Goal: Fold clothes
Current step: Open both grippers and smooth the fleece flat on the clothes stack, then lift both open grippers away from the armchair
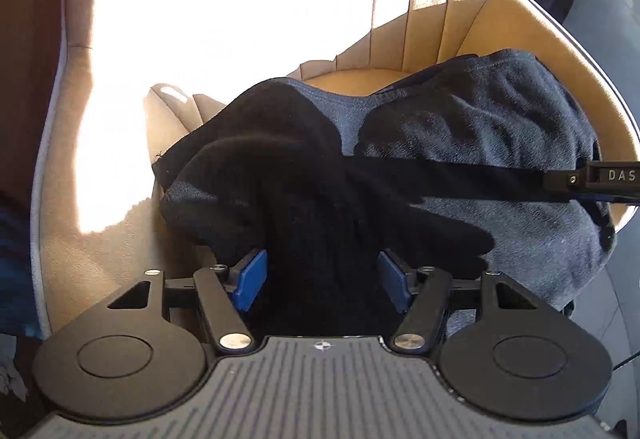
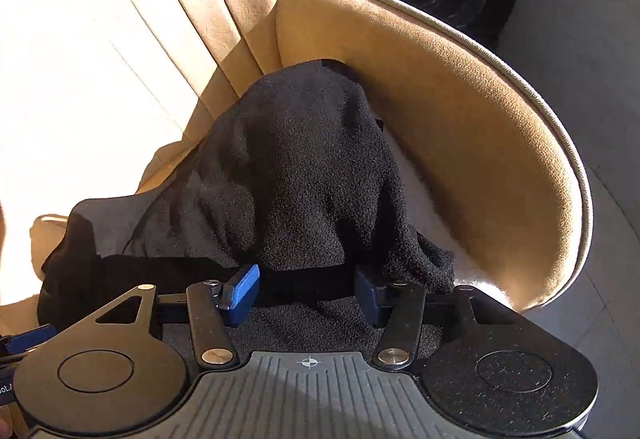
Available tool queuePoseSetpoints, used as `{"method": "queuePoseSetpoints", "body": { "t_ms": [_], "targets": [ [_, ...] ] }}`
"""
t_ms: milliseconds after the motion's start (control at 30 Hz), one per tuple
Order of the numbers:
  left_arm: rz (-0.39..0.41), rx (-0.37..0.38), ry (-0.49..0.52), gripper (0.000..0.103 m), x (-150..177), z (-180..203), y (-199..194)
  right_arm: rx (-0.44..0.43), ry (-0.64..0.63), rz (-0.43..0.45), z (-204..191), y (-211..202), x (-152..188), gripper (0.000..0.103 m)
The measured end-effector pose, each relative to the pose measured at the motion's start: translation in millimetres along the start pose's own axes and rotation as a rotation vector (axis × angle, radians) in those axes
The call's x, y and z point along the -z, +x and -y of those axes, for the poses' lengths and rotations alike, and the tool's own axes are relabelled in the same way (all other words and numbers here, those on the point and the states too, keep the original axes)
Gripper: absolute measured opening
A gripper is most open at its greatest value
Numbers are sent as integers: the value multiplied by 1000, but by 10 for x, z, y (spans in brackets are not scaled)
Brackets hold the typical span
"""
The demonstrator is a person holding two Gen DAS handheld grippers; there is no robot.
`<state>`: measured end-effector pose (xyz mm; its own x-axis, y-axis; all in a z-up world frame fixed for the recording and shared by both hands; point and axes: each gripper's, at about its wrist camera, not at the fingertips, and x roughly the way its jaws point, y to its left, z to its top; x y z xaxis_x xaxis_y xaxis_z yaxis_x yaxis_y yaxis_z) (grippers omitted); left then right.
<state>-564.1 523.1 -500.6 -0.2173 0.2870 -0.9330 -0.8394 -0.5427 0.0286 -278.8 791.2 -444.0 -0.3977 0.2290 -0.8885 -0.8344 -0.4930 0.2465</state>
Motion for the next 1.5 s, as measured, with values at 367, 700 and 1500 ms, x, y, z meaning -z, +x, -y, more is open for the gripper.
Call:
{"method": "queuePoseSetpoints", "body": {
  "t_ms": [367, 700, 1500],
  "targets": [
    [-61, -26, -110, 74, -67, -30, 34, 72, -90, -24, 40, 242, -176, 63],
    [-3, -31, -143, 97, -289, 317, -650, 72, -95, -25, -60, -493, -6, 102],
    [-89, 52, -191, 102, 385, 588, -1971, 102, -138, 2, -125, -2186, 403, 102]
  ]
}}
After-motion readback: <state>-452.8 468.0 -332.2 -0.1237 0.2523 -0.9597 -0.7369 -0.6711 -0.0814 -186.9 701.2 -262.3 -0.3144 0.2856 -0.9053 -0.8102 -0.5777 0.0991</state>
